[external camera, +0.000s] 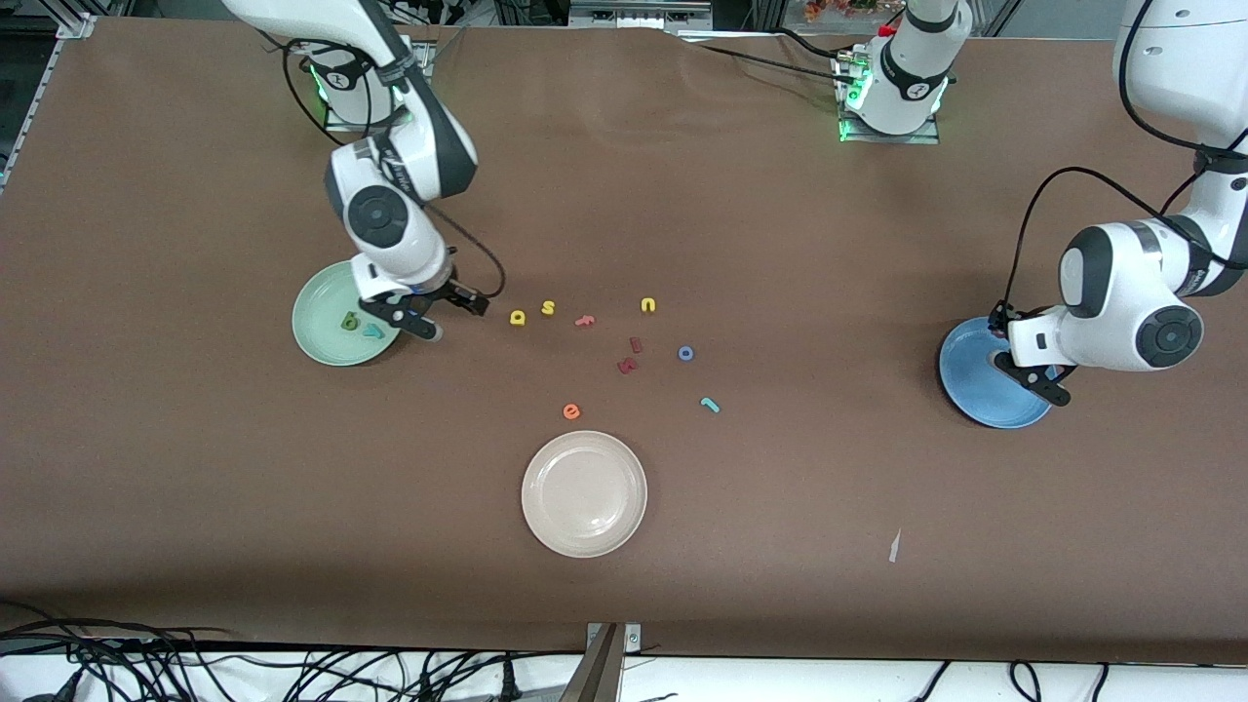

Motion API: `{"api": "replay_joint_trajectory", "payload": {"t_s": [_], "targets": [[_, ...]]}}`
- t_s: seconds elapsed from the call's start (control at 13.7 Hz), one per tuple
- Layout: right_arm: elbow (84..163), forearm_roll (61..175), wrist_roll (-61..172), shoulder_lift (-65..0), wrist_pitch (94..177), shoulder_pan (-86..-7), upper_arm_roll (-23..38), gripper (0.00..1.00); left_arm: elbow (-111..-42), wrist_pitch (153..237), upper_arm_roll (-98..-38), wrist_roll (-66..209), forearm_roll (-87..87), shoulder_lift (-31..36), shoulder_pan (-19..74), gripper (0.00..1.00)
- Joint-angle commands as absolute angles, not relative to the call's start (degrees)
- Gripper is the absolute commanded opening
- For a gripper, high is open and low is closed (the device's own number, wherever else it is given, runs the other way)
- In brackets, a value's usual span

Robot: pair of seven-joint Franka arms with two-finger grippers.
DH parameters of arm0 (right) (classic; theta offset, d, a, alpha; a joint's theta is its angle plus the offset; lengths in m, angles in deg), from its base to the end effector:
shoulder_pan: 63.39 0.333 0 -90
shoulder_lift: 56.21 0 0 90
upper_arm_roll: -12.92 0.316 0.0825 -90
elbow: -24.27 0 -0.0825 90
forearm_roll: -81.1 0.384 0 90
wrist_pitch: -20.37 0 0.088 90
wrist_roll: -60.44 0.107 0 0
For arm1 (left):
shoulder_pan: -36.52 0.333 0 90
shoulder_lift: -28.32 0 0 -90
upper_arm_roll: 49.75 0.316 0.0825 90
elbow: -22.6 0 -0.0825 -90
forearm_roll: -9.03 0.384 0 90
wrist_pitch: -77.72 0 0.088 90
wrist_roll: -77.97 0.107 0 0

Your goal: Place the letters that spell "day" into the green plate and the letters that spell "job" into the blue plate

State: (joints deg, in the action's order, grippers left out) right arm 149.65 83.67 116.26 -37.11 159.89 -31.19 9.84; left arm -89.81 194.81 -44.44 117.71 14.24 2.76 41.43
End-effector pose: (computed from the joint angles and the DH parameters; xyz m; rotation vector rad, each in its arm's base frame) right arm 0.4806 0.2676 0.2261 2.9934 -0.7630 -0.1082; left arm 0.5638 0.1060 0.2225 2.9129 -0.8585 -0.5797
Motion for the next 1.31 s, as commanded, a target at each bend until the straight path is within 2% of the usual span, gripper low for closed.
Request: {"api": "replay_joint_trajectory", "payload": {"t_s": [0.0, 0.15, 0.44, 0.58, 0.66, 0.8, 1.02, 1.09, 1.24], "targets": [[148.46, 84.53, 126.24, -33.72, 165.45, -30.08, 11.07, 0.99, -91.22, 195.40, -44.65, 117.70, 15.89, 4.85, 40.39, 0.74], [147.94, 84.53, 131.52, -31.00, 169.85, -29.55, 11.16, 0.95, -91.04, 195.31, -44.83, 117.61, 15.19, 4.85, 39.69, 0.79], [144.69, 84.53, 136.89, -27.84, 170.31, -28.41, 11.25, 0.88, -90.25, 195.49, -45.09, 114.38, 0.91, 4.33, 32.86, 0.74], [143.54, 84.53, 138.48, -26.77, 170.22, -27.01, 11.25, 0.88, -90.25, 197.59, -45.79, 107.62, -3.52, 3.19, 27.94, 0.74], [143.54, 84.53, 138.49, -26.68, 170.22, -27.00, 11.25, 0.84, -90.25, 199.69, -47.01, 104.98, -4.40, 2.75, 26.26, 0.74], [143.54, 84.44, 138.49, -26.51, 170.31, -26.74, 11.25, 0.67, -90.16, 203.82, -48.95, 99.35, -7.21, 1.96, 22.75, 0.75], [143.45, 83.48, 137.44, -26.07, 170.05, -26.56, 11.25, 0.22, -87.89, 210.68, -49.40, 92.76, -15.28, -1.81, 14.84, 0.75], [142.84, 83.39, 136.30, -26.07, 169.70, -26.56, 11.25, 0.12, -86.57, 211.48, -49.66, 91.34, -18.27, -3.31, 12.99, 0.75], [142.05, 83.38, 133.41, -27.03, 165.94, -26.82, 10.81, 0.09, -85.59, 215.07, -50.01, 87.31, -21.45, -5.25, 8.34, 0.75]]}}
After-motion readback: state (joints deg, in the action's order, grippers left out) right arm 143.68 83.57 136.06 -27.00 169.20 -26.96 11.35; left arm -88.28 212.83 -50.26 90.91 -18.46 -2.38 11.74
